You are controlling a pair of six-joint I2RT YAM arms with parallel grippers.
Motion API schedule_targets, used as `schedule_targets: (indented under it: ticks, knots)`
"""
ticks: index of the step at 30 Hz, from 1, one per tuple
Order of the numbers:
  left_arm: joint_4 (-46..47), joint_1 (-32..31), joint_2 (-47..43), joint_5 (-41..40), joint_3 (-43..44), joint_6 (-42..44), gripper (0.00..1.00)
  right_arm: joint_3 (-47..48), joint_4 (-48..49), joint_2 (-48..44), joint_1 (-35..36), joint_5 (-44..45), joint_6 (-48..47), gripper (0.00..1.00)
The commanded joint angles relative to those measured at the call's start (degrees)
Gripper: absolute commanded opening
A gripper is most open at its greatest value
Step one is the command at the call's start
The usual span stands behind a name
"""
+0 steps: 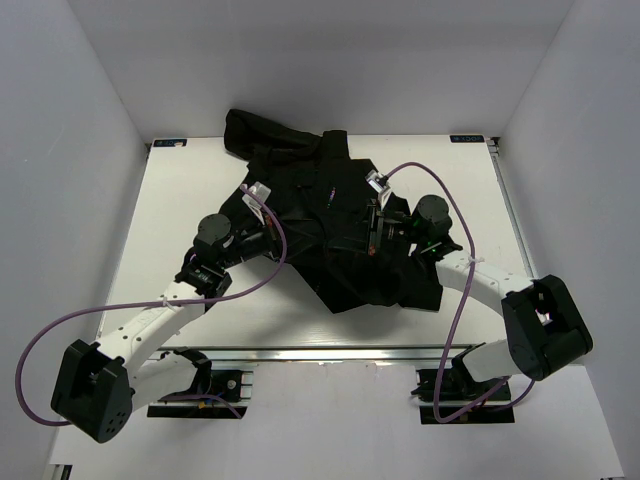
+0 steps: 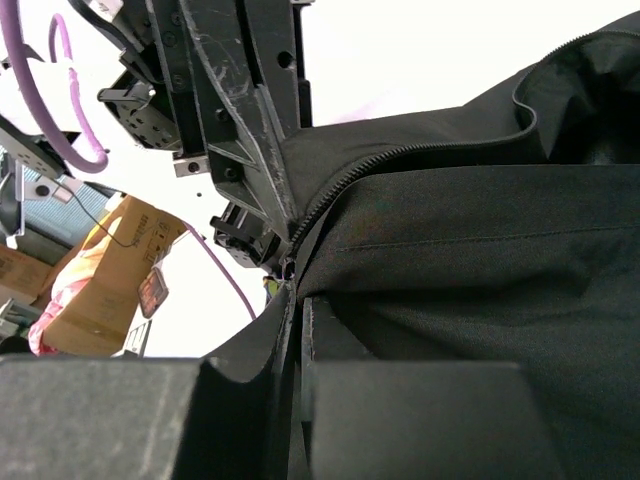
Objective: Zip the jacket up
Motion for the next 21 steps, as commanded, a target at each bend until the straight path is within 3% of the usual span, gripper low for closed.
schedule_targets:
  ticks: [1, 8, 21]
  knots:
    - [2.11, -0.51, -1.03, -0.84, -0.50, -0.39, 0.00, 1.09, -0.49, -1.67, 0.30, 0.99, -2.37, 0.00]
    - [0.35, -0.51, -3.49, -4.89, -0.59, -1.09, 0.00, 1.44, -8.67, -4.48, 0.30, 3.89, -8.00, 0.00]
    - [-0.52, -2.10, -1.73, -5.86, 0.02, -0.74, 0.00, 2.49, -6.49, -4.40, 1.35, 3.19, -6.69, 0.00]
